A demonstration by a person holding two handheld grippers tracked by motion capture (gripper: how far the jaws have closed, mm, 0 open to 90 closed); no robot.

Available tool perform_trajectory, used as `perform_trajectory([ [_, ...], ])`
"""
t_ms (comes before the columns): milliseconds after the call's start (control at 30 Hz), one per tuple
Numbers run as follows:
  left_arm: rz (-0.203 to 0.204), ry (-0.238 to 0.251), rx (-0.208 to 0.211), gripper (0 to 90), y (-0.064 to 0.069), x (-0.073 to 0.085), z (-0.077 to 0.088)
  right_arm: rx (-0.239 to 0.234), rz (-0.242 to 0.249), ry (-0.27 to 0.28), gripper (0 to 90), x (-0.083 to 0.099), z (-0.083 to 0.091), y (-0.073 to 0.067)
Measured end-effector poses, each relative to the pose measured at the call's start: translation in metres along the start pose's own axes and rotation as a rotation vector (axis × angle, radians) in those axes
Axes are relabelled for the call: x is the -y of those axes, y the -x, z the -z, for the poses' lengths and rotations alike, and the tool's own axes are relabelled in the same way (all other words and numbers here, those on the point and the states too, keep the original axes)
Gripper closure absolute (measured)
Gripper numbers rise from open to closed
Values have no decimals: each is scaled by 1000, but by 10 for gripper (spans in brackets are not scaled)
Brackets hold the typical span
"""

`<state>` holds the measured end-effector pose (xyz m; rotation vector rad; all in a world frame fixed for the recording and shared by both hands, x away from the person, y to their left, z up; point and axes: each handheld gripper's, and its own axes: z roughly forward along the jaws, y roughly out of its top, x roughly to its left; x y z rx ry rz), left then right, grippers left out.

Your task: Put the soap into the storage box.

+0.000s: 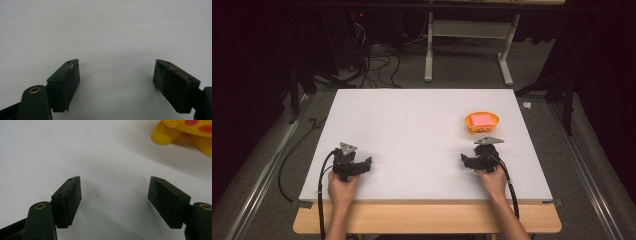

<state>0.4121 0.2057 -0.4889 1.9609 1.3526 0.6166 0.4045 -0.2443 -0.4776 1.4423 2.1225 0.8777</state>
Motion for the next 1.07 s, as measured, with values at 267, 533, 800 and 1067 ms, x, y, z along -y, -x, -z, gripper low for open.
perform_trajectory([
  [267,-2,1,-1,218,0,0,0,8,20,-7,269,1,-3,-2],
  [533,-5,-1,-2,218,0,0,0,2,21,14,263,4,-3,-1],
  [800,-5,-1,-2,219,0,0,0,2,21,16,263,5,-3,-1],
  [1067,-6,0,-4,218,0,0,0,2,19,16,263,5,-3,-1],
])
